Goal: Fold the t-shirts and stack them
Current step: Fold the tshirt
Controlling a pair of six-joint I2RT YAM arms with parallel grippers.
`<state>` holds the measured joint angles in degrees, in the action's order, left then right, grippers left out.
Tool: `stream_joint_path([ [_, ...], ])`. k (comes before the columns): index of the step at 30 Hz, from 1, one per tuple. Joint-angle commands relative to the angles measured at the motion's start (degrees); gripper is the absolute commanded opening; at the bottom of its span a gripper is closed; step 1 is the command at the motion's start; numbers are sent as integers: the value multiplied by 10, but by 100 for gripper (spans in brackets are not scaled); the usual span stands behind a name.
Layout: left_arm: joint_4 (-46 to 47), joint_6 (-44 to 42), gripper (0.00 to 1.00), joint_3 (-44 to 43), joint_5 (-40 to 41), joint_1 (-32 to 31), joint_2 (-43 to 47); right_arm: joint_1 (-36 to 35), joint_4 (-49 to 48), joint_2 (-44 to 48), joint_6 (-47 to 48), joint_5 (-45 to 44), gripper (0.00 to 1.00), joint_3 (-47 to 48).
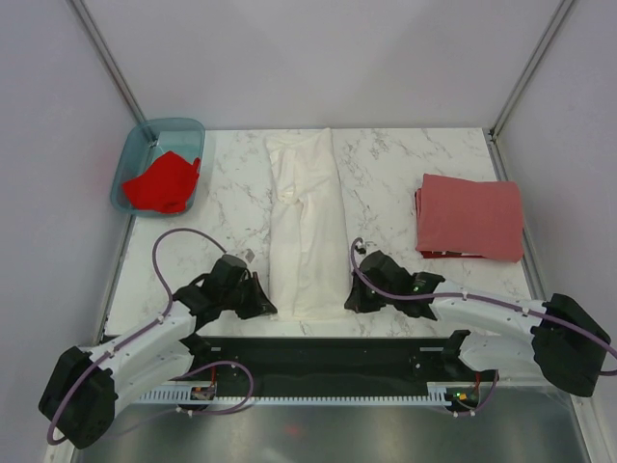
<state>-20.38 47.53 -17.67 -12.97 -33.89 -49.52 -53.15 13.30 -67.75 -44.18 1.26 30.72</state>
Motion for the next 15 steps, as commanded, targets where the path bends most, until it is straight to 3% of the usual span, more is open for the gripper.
stream_joint_path([
  [1,-14,14,2,-35,-42,-4,7,-5,32,39,-1,-3,0,28],
  [8,-55,27,2,-56,-54,-4,88,-7,99,121,-1,-25,0,50],
  [15,-77,16,2,-133,-48,-3,54,-6,130,119,33,-91,0,122],
])
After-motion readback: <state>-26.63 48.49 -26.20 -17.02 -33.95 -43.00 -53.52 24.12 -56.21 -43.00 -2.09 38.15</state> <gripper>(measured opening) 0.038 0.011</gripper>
